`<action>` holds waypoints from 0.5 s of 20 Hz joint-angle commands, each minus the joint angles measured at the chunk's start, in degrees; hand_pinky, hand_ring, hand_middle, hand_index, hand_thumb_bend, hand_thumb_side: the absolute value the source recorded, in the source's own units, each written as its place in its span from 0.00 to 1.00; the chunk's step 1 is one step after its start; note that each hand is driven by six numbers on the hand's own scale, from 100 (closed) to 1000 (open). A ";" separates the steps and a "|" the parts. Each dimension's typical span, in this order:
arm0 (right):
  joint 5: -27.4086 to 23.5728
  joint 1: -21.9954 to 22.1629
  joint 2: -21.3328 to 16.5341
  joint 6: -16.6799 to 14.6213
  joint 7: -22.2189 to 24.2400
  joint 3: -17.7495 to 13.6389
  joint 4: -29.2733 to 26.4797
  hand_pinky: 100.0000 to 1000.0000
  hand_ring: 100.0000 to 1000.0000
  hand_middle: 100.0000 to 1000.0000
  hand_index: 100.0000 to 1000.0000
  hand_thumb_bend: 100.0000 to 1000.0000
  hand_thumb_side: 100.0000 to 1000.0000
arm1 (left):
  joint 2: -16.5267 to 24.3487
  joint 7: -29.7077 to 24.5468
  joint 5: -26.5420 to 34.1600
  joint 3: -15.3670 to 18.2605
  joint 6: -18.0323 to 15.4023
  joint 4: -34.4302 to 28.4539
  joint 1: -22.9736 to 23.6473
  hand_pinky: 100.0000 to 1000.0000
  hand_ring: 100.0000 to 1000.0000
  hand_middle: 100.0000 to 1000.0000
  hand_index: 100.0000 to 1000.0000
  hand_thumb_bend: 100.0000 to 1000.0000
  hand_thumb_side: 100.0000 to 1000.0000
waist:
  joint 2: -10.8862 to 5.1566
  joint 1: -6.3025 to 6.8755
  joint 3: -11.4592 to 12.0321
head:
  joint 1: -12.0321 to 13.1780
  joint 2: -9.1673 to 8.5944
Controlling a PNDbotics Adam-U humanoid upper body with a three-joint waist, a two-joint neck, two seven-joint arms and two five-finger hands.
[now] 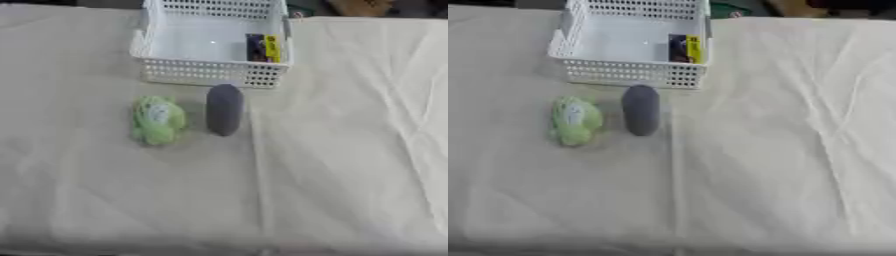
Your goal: Pick up objects on the table and place them in the box.
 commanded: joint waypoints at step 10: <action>-2.28 -8.97 1.85 -2.82 13.54 6.85 5.54 0.89 0.95 0.96 1.00 0.06 1.00 | 1.29 -1.01 0.95 -0.67 -0.12 -1.06 -0.33 0.56 0.48 0.54 0.63 0.00 0.77 | -1.03 0.07 1.08 | -1.13 0.32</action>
